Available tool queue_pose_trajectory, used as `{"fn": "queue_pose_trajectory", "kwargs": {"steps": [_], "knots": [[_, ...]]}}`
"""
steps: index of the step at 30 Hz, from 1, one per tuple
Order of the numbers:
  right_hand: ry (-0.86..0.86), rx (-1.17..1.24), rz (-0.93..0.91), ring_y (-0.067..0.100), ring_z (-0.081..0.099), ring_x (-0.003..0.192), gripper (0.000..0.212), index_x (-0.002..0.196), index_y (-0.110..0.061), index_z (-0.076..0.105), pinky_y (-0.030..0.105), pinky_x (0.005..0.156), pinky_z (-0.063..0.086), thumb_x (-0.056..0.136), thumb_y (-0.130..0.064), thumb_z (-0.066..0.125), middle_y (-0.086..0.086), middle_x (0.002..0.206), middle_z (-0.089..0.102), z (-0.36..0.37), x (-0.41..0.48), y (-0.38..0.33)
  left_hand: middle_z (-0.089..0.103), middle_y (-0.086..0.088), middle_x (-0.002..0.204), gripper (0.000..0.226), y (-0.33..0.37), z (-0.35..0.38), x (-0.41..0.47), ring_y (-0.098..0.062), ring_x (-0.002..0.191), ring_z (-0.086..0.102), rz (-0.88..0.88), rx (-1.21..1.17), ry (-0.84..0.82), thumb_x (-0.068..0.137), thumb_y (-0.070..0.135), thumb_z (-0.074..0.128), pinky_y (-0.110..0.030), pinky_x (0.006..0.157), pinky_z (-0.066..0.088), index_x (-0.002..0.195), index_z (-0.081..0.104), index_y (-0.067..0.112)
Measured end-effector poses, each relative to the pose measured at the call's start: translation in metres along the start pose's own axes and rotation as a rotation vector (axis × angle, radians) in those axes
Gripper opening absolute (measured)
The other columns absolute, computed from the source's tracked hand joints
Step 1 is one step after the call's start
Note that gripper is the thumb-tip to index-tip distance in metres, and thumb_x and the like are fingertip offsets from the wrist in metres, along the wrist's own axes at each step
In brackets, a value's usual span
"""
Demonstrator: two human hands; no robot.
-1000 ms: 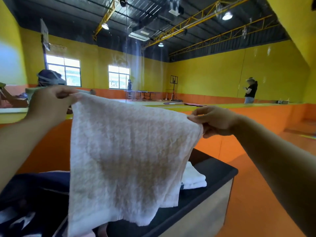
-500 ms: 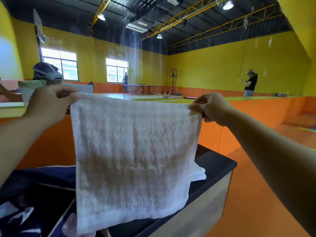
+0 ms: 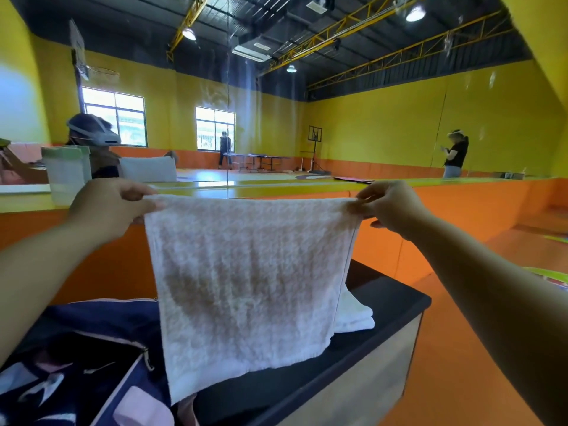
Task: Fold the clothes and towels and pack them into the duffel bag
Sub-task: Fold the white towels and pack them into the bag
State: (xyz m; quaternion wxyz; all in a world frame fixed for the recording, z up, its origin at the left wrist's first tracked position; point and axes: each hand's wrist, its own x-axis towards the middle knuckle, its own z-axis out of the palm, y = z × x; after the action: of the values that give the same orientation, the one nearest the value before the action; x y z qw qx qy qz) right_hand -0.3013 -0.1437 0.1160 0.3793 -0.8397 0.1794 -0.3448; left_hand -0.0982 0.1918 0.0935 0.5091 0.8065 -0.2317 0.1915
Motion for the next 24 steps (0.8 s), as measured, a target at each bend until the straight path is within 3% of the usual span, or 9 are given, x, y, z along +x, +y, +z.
{"fn": "queue_pose_trajectory", "kwargs": {"steps": [4,7,9,13,15,17,20,24], "knots": [[0.042,0.095,-0.063,0.002,0.046,0.045,0.018,0.068,-0.019,0.063,0.018,0.048,0.037,0.074,-0.013,0.079,-0.013,0.052,0.057,-0.005,-0.003,0.003,0.061,-0.002,0.098,0.016,0.001,-0.003,-0.006,-0.017,0.067,0.061,0.087,0.075,0.062,0.084,0.031,0.066,-0.032,0.064,0.049,0.097,0.065,0.021],[0.012,0.253,-0.073,0.010,0.047,0.049,0.016,0.069,-0.016,0.061,0.025,0.049,0.033,0.079,-0.012,0.073,-0.007,0.056,0.057,-0.011,-0.008,0.005,0.057,0.000,0.100,0.017,0.001,-0.008,-0.008,-0.022,0.073,0.056,0.115,0.106,0.078,0.084,0.037,0.064,-0.032,0.062,0.042,0.093,0.064,0.023],[0.003,0.346,-0.072,0.010,0.043,0.044,0.012,0.076,-0.010,0.060,0.025,0.046,0.031,0.084,-0.010,0.067,0.000,0.057,0.053,-0.013,-0.009,0.007,0.062,-0.005,0.094,0.022,0.002,-0.010,-0.008,-0.019,0.075,0.055,0.128,0.060,0.053,0.085,0.037,0.062,-0.029,0.063,0.044,0.099,0.066,0.020],[0.049,0.386,-0.056,0.010,0.033,0.036,0.013,0.075,-0.006,0.061,0.020,0.042,0.023,0.087,-0.010,0.064,0.003,0.053,0.046,-0.010,-0.004,0.015,0.061,-0.020,0.071,0.015,0.000,-0.004,-0.005,-0.015,0.049,0.049,0.078,-0.067,-0.025,0.086,0.031,0.062,-0.021,0.047,0.044,0.094,0.067,0.019],[0.064,0.342,-0.015,0.010,0.039,0.033,0.011,0.077,-0.006,0.063,0.019,0.038,0.028,0.087,-0.010,0.065,-0.001,0.049,0.052,-0.001,0.002,0.025,0.055,-0.015,0.053,0.009,-0.008,0.007,0.000,-0.009,0.035,0.043,0.010,-0.120,-0.059,0.085,0.026,0.064,-0.015,0.034,0.038,0.089,0.067,0.019],[0.053,0.297,0.064,0.009,0.050,0.035,0.009,0.088,-0.001,0.065,0.020,0.036,0.041,0.087,-0.010,0.066,0.003,0.060,0.059,0.012,0.008,0.039,0.054,-0.008,0.046,0.007,-0.020,0.023,0.004,-0.007,0.029,0.043,-0.074,-0.151,-0.115,0.085,0.018,0.066,-0.015,0.030,0.036,0.088,0.066,0.012],[-0.029,0.332,0.221,0.013,0.064,0.048,0.017,0.099,0.004,0.062,0.027,0.048,0.058,0.088,-0.008,0.064,0.014,0.076,0.063,0.038,0.018,0.067,0.063,-0.011,0.071,0.003,-0.048,0.055,0.007,-0.007,0.040,0.062,-0.212,-0.176,-0.203,0.086,0.009,0.064,-0.017,0.036,0.048,0.087,0.064,0.006],[-0.129,0.290,0.366,0.029,0.070,0.071,0.020,0.102,0.005,0.061,0.033,0.055,0.060,0.088,-0.009,0.064,0.024,0.087,0.068,0.079,0.035,0.112,0.066,-0.024,0.087,0.001,-0.092,0.096,0.010,-0.023,0.060,0.071,-0.420,-0.247,-0.232,0.086,0.003,0.063,-0.023,0.045,0.056,0.085,0.063,0.002]]}}
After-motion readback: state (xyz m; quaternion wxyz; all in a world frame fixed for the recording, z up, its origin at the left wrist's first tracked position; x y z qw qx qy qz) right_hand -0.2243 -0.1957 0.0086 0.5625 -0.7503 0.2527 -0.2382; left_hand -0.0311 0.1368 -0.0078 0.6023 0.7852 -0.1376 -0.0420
